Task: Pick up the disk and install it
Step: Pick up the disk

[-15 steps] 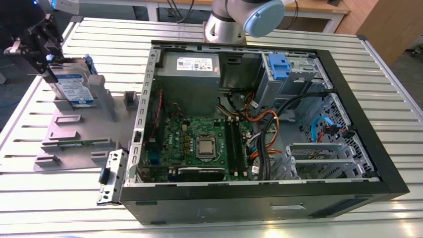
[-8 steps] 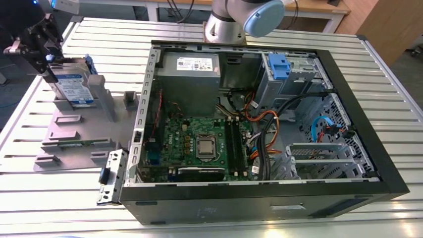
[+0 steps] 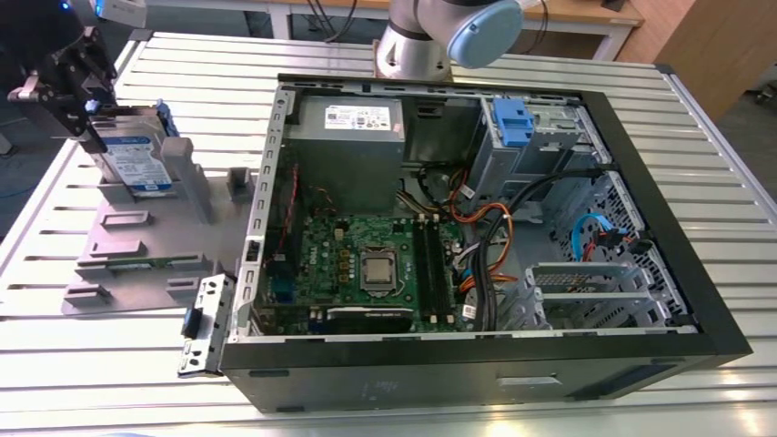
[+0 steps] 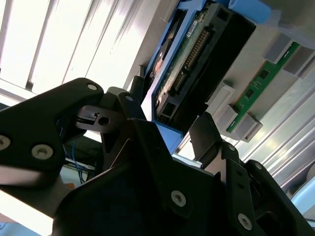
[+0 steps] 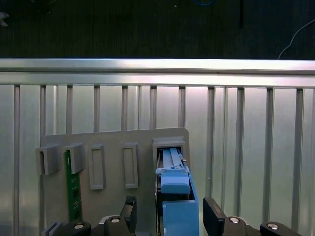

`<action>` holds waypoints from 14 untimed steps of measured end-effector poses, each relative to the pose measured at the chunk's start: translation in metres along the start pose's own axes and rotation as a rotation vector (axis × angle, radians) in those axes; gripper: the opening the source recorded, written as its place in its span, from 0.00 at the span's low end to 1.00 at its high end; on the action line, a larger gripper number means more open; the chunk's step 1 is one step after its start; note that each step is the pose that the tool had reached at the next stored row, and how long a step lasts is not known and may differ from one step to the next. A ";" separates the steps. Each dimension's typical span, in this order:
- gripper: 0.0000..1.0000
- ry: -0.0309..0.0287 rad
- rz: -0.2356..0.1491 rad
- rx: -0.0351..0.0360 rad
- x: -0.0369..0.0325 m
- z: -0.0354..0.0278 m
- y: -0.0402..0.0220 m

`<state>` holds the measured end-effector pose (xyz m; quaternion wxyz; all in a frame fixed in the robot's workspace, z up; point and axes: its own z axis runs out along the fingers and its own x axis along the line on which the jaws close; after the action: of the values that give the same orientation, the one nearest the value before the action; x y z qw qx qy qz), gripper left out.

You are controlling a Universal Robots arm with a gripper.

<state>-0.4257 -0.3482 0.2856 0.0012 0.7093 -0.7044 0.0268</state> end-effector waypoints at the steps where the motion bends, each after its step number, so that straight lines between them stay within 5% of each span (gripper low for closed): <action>1: 0.65 0.0000 0.000 0.0000 0.0000 0.0001 0.0000; 14: 0.63 0.0000 0.000 0.0000 -0.0001 0.0012 0.0000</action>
<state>-0.4257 -0.3482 0.2843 0.0012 0.7093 -0.7044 0.0268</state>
